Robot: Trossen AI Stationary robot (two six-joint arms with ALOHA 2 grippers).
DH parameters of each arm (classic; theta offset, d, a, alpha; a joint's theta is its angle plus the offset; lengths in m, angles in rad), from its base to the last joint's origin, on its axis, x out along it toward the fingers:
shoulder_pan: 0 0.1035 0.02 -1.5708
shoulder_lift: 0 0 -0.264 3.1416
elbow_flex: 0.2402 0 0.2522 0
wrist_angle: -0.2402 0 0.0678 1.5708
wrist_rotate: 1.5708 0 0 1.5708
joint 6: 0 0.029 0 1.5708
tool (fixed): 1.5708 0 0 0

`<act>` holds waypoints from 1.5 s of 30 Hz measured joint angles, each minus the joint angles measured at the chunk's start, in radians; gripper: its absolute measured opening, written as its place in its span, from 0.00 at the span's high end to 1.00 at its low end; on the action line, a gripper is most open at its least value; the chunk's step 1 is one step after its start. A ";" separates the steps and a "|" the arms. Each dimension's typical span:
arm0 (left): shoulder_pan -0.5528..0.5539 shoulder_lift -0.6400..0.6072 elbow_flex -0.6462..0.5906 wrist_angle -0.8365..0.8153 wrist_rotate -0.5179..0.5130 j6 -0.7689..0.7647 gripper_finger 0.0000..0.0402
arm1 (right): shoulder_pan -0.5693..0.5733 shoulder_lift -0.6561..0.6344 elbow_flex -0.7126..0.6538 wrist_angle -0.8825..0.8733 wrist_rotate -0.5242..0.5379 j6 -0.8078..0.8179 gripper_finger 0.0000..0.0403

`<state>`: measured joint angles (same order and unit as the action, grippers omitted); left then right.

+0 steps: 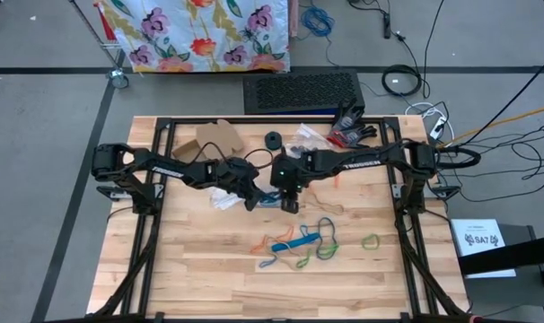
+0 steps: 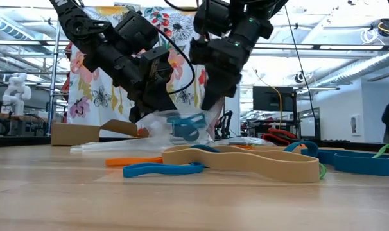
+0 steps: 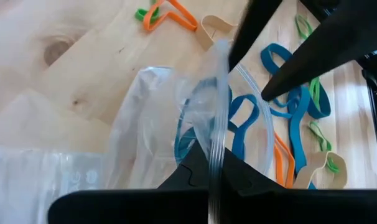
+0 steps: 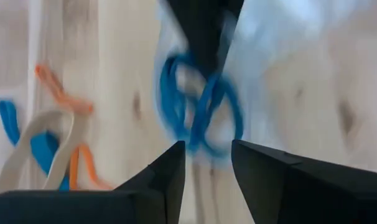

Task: Sort rubber bands
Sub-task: Put the blue rubber band into the transparent zip bag

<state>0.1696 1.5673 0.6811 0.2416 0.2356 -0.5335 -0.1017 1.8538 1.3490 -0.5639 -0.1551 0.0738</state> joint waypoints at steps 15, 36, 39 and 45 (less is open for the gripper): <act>-0.016 0.000 0.000 -0.018 -0.007 0.026 1.00 | 0.162 -0.272 -0.382 0.004 0.131 0.319 0.77; -0.021 0.000 0.000 -0.013 -0.007 0.016 1.00 | 0.251 -0.352 -0.653 0.130 0.244 0.622 0.76; -0.022 0.000 0.000 -0.013 -0.007 0.016 1.00 | 0.252 -0.339 -0.652 0.104 0.244 0.620 0.80; -0.022 0.000 0.000 -0.013 -0.007 0.016 1.00 | 0.273 -0.326 -0.652 0.139 0.247 0.530 0.98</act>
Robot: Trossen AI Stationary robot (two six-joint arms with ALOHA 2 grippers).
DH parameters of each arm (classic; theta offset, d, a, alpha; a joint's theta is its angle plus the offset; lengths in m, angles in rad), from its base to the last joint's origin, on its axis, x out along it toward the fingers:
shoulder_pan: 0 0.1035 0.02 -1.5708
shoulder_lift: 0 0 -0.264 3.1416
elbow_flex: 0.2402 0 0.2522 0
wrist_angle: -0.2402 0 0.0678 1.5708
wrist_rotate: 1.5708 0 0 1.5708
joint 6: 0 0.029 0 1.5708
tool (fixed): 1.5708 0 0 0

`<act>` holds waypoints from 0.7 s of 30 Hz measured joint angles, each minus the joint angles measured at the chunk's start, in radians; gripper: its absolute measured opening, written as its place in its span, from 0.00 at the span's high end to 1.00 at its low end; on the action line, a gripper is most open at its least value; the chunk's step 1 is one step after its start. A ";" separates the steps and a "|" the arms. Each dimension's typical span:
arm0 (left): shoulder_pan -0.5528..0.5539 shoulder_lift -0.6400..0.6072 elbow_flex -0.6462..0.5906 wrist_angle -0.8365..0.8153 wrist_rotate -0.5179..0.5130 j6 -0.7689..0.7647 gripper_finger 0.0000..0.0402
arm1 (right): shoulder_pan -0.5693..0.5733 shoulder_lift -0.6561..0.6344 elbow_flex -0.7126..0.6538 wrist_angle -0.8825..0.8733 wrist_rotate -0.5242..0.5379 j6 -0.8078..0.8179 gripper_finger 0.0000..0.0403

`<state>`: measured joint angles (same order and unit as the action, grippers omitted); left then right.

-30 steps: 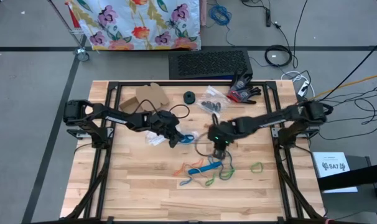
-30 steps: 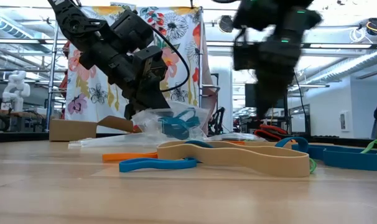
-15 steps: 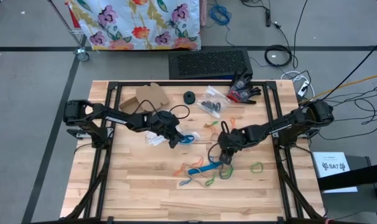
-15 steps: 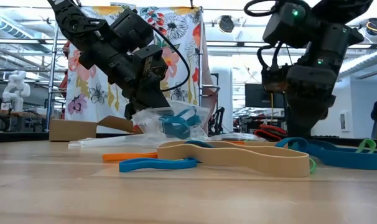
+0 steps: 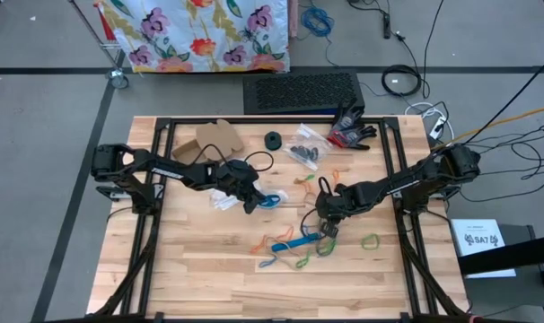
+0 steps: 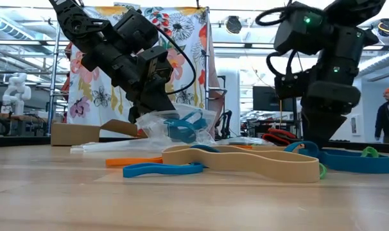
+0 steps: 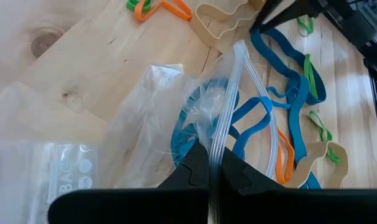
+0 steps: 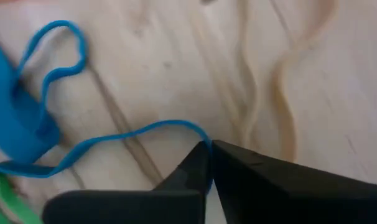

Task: Sort rubber bands
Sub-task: Put the blue rubber band into the transparent zip bag

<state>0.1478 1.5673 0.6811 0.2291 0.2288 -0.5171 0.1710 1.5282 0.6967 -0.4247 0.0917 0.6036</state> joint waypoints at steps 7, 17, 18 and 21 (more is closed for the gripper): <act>0.000 0.000 0.000 0.001 0.000 0.000 1.00 | -0.009 -0.029 0.072 0.078 0.022 -0.097 1.00; 0.000 0.000 0.000 0.008 -0.001 -0.002 1.00 | -0.052 -0.030 0.288 0.126 0.099 -0.371 1.00; 0.000 0.000 0.000 0.008 -0.001 -0.002 1.00 | -0.060 -0.030 0.302 0.129 0.109 -0.391 1.00; 0.000 0.000 0.000 0.008 -0.001 -0.002 1.00 | -0.085 -0.030 0.325 0.175 0.146 -0.457 1.00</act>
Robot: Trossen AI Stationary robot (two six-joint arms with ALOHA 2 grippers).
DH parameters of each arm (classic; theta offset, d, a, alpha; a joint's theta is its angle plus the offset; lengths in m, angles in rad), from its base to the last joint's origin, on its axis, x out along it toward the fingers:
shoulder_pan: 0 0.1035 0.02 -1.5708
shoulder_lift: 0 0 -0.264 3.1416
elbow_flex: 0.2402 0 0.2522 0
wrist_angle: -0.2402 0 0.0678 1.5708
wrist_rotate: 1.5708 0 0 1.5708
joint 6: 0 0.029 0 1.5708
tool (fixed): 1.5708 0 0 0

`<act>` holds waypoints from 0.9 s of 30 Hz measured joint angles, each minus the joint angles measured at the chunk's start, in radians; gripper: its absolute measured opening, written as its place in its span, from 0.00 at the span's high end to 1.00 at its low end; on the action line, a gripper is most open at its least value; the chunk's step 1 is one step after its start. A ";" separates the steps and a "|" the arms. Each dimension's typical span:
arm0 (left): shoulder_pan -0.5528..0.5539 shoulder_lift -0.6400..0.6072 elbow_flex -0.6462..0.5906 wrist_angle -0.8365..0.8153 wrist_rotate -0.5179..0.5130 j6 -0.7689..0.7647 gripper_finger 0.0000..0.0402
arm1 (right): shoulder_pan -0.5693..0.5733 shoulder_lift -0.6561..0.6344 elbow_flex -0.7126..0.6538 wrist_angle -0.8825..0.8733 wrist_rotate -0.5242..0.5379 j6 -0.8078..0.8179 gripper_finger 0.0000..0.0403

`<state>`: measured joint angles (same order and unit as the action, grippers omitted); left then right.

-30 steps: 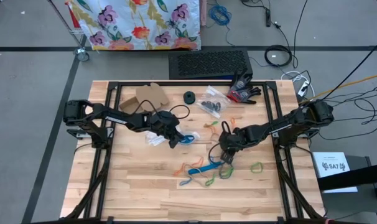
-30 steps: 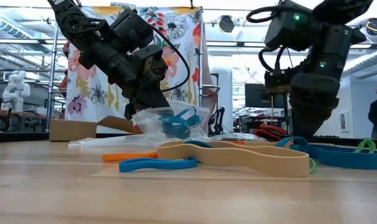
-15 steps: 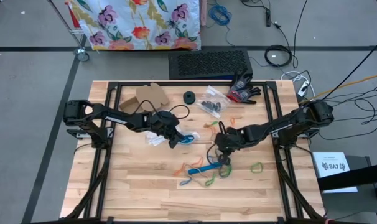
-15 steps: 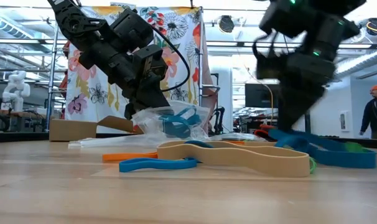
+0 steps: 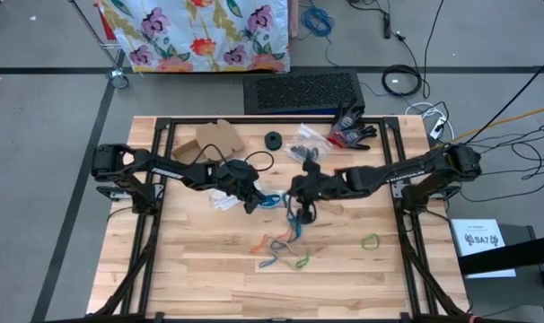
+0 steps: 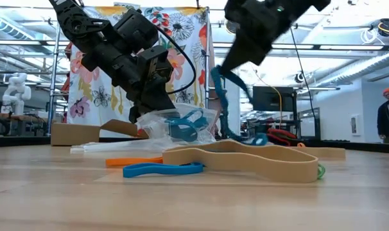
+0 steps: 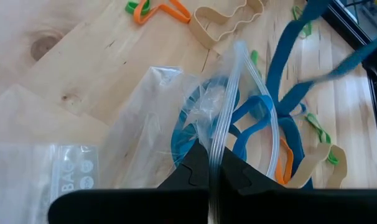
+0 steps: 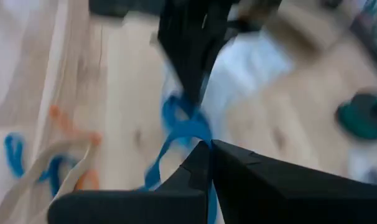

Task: Sort rubber bands
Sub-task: Put the blue rubber band into the transparent zip bag

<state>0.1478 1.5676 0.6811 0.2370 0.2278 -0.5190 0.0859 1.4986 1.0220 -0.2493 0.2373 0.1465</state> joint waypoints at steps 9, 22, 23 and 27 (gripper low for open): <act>0.000 0.000 0.000 0.000 -0.001 -0.002 1.00 | -0.075 0.000 0.007 0.271 -0.001 -0.214 1.00; 0.005 0.000 0.000 0.035 -0.046 -0.048 1.00 | -0.098 0.059 0.007 0.411 -0.034 -0.276 1.00; 0.005 0.000 0.000 0.044 -0.046 -0.051 1.00 | -0.096 0.073 0.007 0.418 -0.034 -0.265 1.00; 0.005 0.000 0.000 0.068 -0.046 -0.065 1.00 | -0.083 0.147 0.007 0.415 -0.028 -0.262 1.00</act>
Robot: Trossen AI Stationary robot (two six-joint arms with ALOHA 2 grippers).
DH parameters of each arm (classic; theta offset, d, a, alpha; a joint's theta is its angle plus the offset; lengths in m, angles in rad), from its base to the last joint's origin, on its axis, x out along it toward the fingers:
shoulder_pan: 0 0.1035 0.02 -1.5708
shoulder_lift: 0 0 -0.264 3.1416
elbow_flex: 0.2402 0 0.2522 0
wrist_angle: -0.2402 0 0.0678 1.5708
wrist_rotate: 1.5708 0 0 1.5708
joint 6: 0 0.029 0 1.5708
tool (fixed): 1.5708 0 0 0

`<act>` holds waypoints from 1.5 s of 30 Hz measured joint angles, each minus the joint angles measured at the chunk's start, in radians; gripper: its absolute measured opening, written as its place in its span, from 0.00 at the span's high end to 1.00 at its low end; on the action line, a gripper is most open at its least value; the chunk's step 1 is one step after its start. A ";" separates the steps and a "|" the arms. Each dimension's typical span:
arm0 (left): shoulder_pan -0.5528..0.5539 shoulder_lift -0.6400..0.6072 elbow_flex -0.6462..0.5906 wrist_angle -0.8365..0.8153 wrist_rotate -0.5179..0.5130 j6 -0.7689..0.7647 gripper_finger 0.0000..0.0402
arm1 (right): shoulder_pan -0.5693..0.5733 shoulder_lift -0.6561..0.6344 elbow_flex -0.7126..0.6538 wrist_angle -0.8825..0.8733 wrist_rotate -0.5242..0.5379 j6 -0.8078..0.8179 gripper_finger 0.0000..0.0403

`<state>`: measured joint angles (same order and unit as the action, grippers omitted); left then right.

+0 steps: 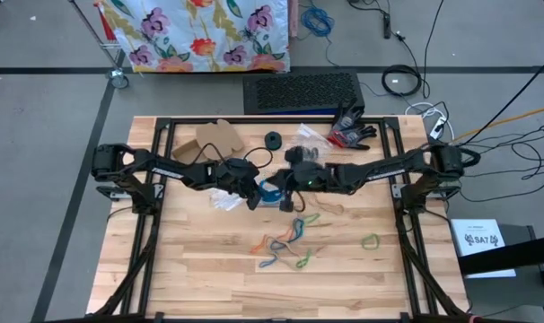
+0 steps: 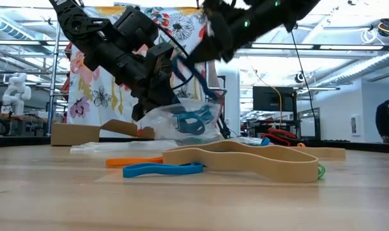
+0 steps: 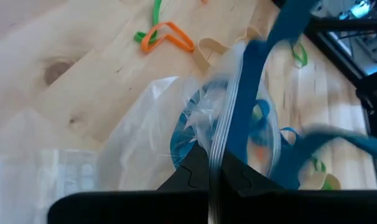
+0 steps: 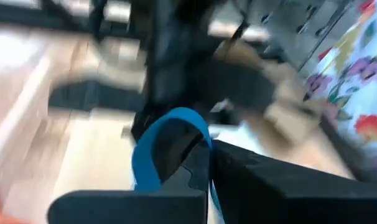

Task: Sort rubber bands
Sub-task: Put the blue rubber band into the transparent zip bag

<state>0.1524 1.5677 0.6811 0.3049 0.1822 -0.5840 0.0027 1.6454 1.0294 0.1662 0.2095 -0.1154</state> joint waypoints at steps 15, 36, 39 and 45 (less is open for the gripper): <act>0.006 0.001 -0.001 0.070 0.036 -0.013 1.00 | 0.029 0.174 0.000 -0.068 -0.008 0.104 1.00; 0.003 0.000 0.001 0.089 0.040 -0.038 1.00 | -0.079 0.193 0.135 -0.380 -0.545 0.267 1.00; 0.001 0.000 0.001 0.028 0.020 -0.039 1.00 | -0.071 0.193 0.145 -0.306 -0.432 0.254 1.00; -0.004 0.008 0.001 -0.007 0.016 -0.039 1.00 | -0.089 0.208 0.145 -0.339 -0.391 0.284 1.00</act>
<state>0.1479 1.5759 0.6819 0.2978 0.1978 -0.6231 -0.0867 1.8534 1.1740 -0.1728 -0.1818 0.1688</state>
